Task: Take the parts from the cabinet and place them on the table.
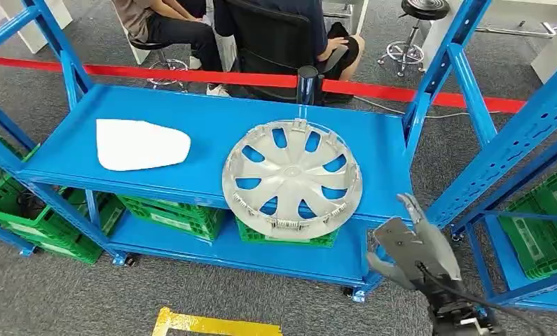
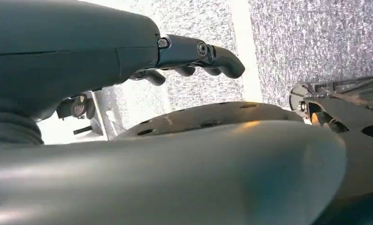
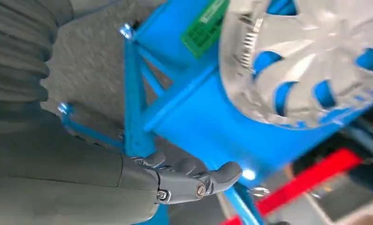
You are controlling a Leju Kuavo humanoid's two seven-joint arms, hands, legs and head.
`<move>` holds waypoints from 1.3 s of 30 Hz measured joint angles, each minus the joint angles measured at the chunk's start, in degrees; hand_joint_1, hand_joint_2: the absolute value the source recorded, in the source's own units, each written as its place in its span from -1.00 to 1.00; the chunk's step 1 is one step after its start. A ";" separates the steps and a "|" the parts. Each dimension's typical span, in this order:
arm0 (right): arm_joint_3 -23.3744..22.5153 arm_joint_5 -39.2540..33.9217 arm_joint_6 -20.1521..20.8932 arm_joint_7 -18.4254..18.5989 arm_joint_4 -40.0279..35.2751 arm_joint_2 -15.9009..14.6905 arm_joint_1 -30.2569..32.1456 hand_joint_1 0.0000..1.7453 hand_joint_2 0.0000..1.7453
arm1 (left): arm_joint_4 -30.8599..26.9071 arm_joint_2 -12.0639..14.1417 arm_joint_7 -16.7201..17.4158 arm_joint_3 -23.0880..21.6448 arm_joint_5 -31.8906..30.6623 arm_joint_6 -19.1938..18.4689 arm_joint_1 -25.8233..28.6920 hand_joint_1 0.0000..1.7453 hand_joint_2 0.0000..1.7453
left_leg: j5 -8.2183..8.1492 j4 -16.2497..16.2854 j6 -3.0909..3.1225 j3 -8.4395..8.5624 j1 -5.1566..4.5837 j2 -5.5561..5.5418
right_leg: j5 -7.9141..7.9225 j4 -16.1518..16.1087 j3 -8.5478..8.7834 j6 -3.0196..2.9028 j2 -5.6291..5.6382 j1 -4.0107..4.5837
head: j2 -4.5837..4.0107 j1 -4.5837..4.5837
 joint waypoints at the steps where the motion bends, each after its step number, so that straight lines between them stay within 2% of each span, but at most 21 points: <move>1: 0.11 -0.46 0.29 0.02 -0.57 -0.76 -0.60 -1.00 1.00 | 0.00 0.02 -0.07 -0.09 0.00 -0.02 0.00 -1.00 -1.00 | 0.00 0.00 0.00 0.00 0.00 0.00 | 0.00 -0.01 0.00 0.00 0.00 0.00 | 0.00 -0.02; 9: 1.70 -2.88 1.75 -0.28 -2.67 -4.94 -3.66 -1.00 1.00 | 0.05 0.07 -0.57 -0.85 -0.55 -0.76 -0.03 -1.00 -1.00 | -0.01 -0.01 0.01 -0.02 0.01 -0.01 | 0.00 -0.01 -0.01 0.00 0.00 0.01 | 0.00 -0.07; 17: 2.82 -4.55 4.68 -0.96 -2.63 -6.63 -6.79 -1.00 1.00 | 0.07 0.07 -1.07 -1.33 -0.79 -1.25 -0.05 -1.00 -1.00 | 0.00 -0.01 0.01 -0.03 0.01 -0.01 | 0.00 0.00 0.00 0.00 -0.01 0.01 | 0.00 -0.07; 25: 3.98 -6.47 8.11 -0.90 -1.30 -6.93 -9.52 -1.00 1.00 | 0.09 0.13 -0.85 -1.62 -1.53 -2.21 -0.16 -1.00 -1.00 | 0.00 -0.01 0.01 -0.08 0.01 -0.01 | 0.00 0.01 -0.01 0.00 -0.01 0.01 | 0.00 -0.02; 32: 6.27 0.38 12.67 -0.22 7.41 -6.56 -15.59 -1.00 1.00 | 0.11 0.31 -0.94 -2.78 -2.69 -3.13 -0.52 -1.00 -1.00 | 0.02 -0.01 0.02 -0.19 0.01 -0.03 | 0.02 0.03 0.02 0.01 -0.03 0.01 | 0.00 0.00; 39: 8.46 2.05 13.40 -1.09 15.47 -3.91 -20.88 -1.00 1.00 | 0.13 0.50 -1.07 -3.15 -2.82 -3.47 -0.58 -1.00 -1.00 | 0.03 -0.01 0.00 -0.14 0.02 -0.11 | 0.02 0.05 -0.01 0.00 -0.08 0.02 | 0.00 -0.06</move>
